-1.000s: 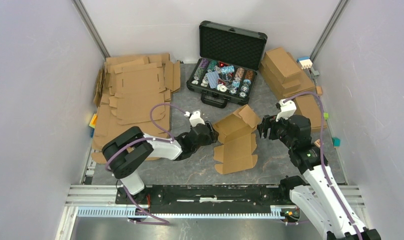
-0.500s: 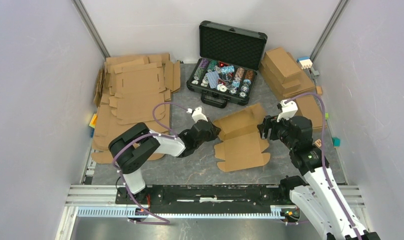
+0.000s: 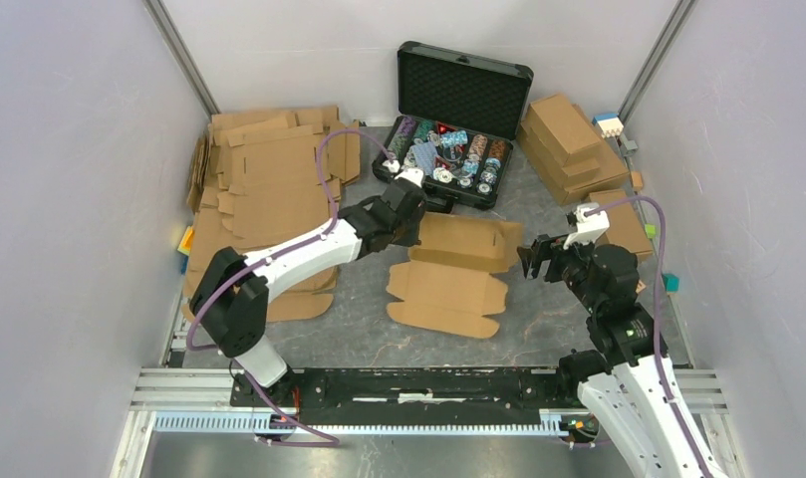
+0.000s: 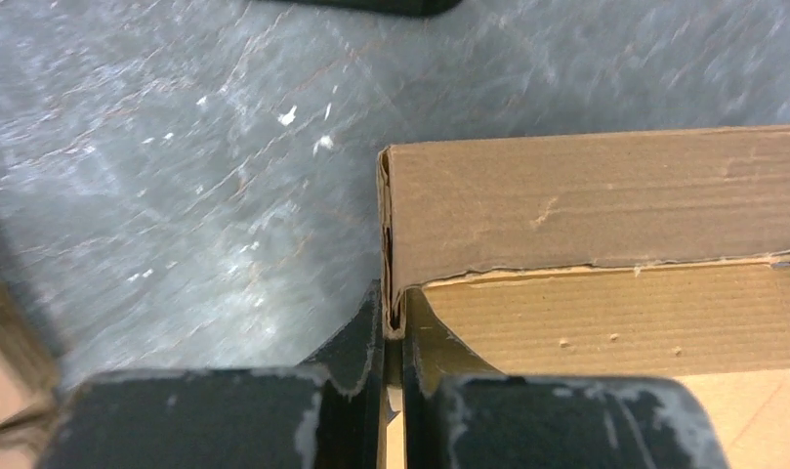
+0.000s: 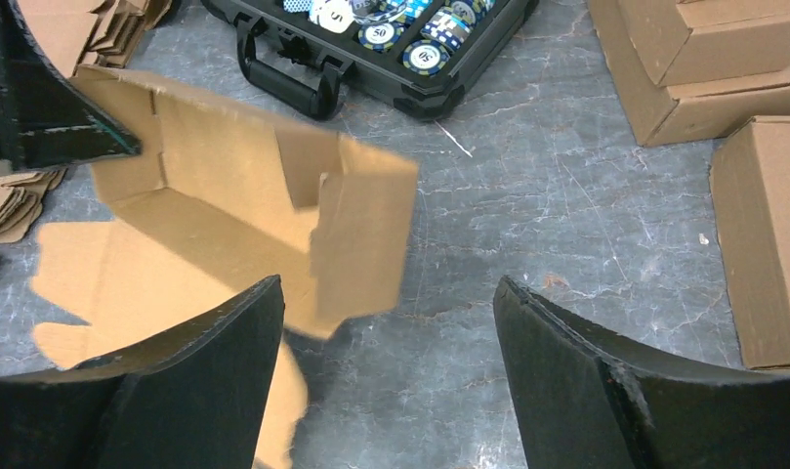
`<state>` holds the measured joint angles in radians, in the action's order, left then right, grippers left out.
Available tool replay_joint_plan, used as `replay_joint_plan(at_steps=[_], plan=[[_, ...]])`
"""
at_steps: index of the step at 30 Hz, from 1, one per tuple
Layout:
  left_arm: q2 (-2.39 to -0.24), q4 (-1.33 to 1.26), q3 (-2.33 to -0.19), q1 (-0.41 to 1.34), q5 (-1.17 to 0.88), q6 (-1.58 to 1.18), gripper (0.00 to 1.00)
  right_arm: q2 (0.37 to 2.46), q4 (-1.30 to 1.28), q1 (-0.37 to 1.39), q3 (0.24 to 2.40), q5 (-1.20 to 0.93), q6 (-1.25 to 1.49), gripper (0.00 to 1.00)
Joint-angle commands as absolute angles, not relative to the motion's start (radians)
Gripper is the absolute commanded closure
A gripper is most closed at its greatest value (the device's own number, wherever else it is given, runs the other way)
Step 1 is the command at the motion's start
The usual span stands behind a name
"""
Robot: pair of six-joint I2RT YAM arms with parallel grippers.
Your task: Fold the paper box
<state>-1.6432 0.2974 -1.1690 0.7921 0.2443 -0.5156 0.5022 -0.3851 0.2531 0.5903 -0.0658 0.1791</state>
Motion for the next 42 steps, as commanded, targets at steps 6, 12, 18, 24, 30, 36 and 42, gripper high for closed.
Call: replay_joint_plan(at_steps=[6, 12, 18, 24, 30, 36, 42], plan=[[-1.693, 0.926, -1.381, 0.773, 0.101, -0.089, 0.98, 0.478, -0.428, 0.253, 0.527, -0.145, 0.259, 0.05], [-1.836, 0.991, -1.442, 0.773, 0.072, -0.121, 0.98, 0.483, -0.44, 0.253, 0.399, -0.291, 0.369, 0.02], [-1.902, 1.017, -1.471, 0.773, 0.085, -0.147, 0.93, 0.431, -0.27, 0.253, 0.163, -0.486, 0.563, 0.02], [-1.922, 1.021, -1.489, 0.772, 0.071, -0.155, 0.68, 0.405, -0.136, 0.253, 0.042, -0.566, 0.665, 0.02], [-1.897, 1.004, -1.481, 0.769, 0.035, -0.16, 0.59, 0.403, -0.112, 0.254, 0.025, -0.603, 0.683, 0.02], [-1.89, 0.992, -1.465, 0.761, 0.045, -0.166, 0.57, 0.389, -0.124, 0.254, 0.021, -0.62, 0.674, 0.02], [-1.815, 0.92, -1.396, 0.761, 0.044, -0.177, 0.57, 0.391, -0.188, 0.255, 0.094, -0.603, 0.557, 0.02]])
